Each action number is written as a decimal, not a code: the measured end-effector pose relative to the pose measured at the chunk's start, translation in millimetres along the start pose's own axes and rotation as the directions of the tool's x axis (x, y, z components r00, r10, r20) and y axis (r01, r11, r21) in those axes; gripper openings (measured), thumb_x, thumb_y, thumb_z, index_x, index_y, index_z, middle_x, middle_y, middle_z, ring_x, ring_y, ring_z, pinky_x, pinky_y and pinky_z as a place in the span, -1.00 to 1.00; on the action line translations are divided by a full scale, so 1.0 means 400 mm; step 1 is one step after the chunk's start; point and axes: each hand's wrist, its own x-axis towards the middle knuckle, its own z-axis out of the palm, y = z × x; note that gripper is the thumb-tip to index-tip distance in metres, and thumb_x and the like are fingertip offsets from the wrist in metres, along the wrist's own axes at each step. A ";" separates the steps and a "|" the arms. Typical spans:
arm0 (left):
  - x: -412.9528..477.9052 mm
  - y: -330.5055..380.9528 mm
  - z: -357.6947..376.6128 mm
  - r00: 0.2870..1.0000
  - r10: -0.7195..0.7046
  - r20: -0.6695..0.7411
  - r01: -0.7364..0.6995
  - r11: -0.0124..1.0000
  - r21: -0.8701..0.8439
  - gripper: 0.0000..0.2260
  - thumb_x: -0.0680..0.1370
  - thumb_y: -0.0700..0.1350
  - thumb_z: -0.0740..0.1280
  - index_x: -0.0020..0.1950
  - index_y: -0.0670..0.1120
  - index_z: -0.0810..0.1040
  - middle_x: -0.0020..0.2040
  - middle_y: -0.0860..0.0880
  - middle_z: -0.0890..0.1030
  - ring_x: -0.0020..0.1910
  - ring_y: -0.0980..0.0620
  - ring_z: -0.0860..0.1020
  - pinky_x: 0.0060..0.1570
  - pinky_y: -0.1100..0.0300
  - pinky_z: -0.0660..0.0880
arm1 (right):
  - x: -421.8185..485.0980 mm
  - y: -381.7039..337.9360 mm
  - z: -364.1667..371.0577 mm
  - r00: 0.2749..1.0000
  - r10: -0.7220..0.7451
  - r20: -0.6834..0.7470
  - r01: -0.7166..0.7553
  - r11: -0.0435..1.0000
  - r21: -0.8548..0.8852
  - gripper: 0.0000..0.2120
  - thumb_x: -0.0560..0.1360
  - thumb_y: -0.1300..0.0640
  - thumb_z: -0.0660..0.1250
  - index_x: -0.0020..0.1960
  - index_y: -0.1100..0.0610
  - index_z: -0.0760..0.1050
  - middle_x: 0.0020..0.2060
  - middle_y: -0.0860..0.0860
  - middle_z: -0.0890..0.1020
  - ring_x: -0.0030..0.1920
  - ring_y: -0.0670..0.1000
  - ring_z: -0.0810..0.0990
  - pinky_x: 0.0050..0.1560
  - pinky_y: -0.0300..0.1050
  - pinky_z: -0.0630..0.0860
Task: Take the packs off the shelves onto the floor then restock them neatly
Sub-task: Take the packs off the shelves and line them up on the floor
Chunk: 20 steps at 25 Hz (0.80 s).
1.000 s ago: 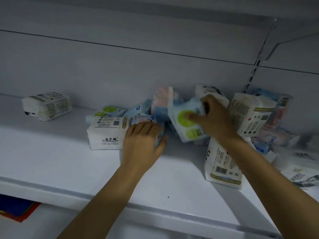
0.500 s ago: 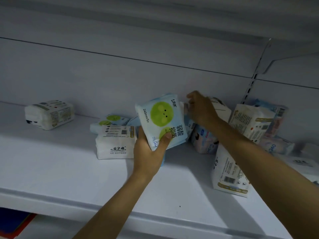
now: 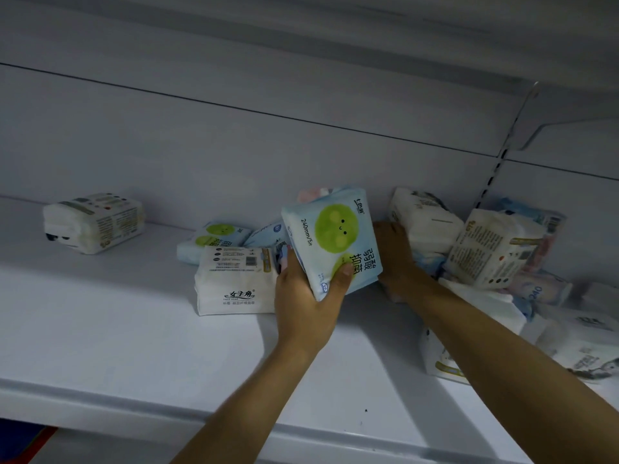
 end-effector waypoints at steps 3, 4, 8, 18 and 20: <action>0.001 -0.013 0.003 1.000 0.012 0.000 -0.012 0.999 0.031 -0.53 0.35 0.41 0.34 0.12 0.17 0.44 0.05 0.22 0.62 0.04 0.12 0.61 0.00 0.05 0.59 | 0.015 0.010 -0.033 0.952 0.226 -0.206 -0.069 0.816 0.574 -0.74 0.50 0.18 0.34 0.18 0.10 0.45 -0.11 -0.02 0.56 -0.08 0.01 0.54 -0.06 -0.11 0.48; 0.002 -0.021 0.003 0.999 0.034 0.002 -0.035 0.998 0.061 -0.53 0.37 0.40 0.34 0.13 0.16 0.44 0.05 0.17 0.63 0.07 0.06 0.60 0.02 -0.02 0.58 | 0.019 0.013 -0.067 0.912 0.328 -0.245 -0.056 0.693 0.719 -0.63 0.47 0.22 0.38 0.25 0.11 0.42 -0.09 -0.06 0.55 -0.11 -0.07 0.54 -0.08 -0.14 0.51; 0.004 -0.029 -0.002 0.997 0.067 0.039 -0.072 0.990 0.125 -0.64 0.39 0.34 0.36 0.11 0.26 0.43 0.04 0.15 0.62 0.07 0.04 0.59 0.03 -0.05 0.56 | -0.039 0.036 -0.174 0.823 0.561 -0.092 0.141 -0.045 0.989 -0.64 0.37 0.22 0.41 0.15 0.10 0.47 -0.08 -0.03 0.63 -0.14 -0.09 0.64 -0.20 -0.13 0.61; -0.016 0.139 -0.044 0.979 -0.123 0.164 0.129 0.991 -0.032 -0.60 0.40 0.00 0.51 0.18 0.02 0.48 0.08 0.03 0.64 0.06 0.07 0.63 0.01 0.23 0.56 | -0.318 0.085 -0.205 0.862 0.496 0.101 0.051 -0.283 0.958 -0.66 0.43 0.41 0.33 0.14 0.12 0.50 0.02 0.02 0.67 0.05 0.09 0.64 -0.02 0.00 0.59; -0.064 0.200 -0.040 0.979 -0.147 0.144 0.156 0.987 -0.049 -0.61 0.40 -0.06 0.52 0.15 0.04 0.47 0.09 0.01 0.63 0.06 0.08 0.62 -0.03 0.28 0.54 | -0.391 0.095 -0.240 0.949 0.297 0.101 0.025 -0.392 0.920 -0.66 0.39 0.30 0.39 0.16 0.16 0.50 0.06 0.07 0.67 0.05 0.10 0.65 -0.11 -0.06 0.62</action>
